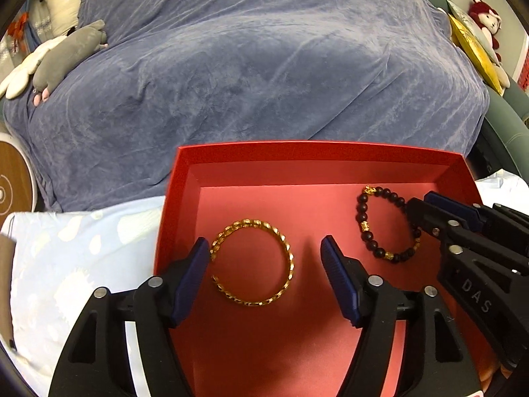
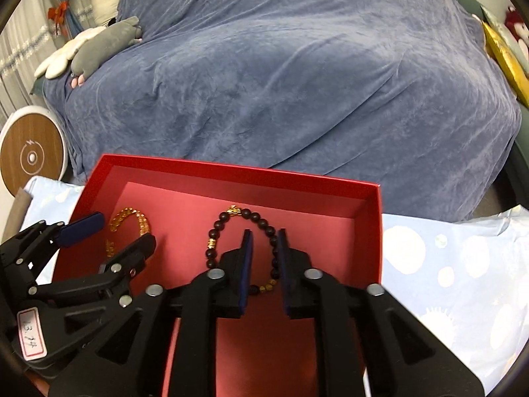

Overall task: Organize jewelry
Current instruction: 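Carry the bangle and beaded bracelet with both grippers into the red box, then open both grippers to drop the bracelets and lift away, then lower the right gripper onto the pearl strand and close it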

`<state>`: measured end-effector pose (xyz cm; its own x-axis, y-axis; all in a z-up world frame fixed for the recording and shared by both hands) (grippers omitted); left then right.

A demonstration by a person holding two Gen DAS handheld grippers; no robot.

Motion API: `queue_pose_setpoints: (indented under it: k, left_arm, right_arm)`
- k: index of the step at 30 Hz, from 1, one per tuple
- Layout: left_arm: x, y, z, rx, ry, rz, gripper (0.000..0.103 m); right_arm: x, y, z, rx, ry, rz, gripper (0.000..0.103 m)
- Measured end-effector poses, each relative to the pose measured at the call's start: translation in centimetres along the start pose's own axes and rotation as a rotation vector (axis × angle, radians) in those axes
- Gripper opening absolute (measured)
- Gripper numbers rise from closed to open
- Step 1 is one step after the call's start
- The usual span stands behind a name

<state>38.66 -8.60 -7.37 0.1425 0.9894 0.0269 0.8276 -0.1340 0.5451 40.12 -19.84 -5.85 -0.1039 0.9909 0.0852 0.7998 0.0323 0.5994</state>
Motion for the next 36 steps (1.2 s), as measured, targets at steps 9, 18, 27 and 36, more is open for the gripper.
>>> queue_pose_setpoints:
  k: [9, 18, 27, 36]
  left_arm:
    - [0.1, -0.3, -1.4, -0.032, 0.03, -0.029, 0.07]
    - [2.5, -2.4, -10.7, -0.155, 0.074, -0.074, 0.074]
    - [4.3, -12.0, -19.1, -0.185, 0.087, -0.068, 0.083]
    - [6.6, -22.0, -20.2, -0.135, 0.09, -0.13, 0.084]
  right_arm:
    - [-0.5, -0.3, -3.7, -0.081, 0.031, 0.033, 0.044]
    - [0.2, -6.0, -15.0, -0.16, 0.098, 0.07, 0.06]
    - [1.9, -15.8, -22.5, -0.166, 0.131, 0.097, 0.063]
    - [3.9, -23.2, -22.6, -0.106, 0.136, 0.096, 0.063]
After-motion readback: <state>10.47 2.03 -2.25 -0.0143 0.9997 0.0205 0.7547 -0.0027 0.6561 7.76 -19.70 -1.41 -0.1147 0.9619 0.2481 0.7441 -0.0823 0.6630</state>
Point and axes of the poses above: each gripper's, at about its wrist camera, not at the fingertips, and z roughly the way its jaws point, x to its left, y to its top, the point moved 10 cm from there along z, roughly the way its jaws point, and after that the axes turned 2 degrees about y, right-handed, at the moved point
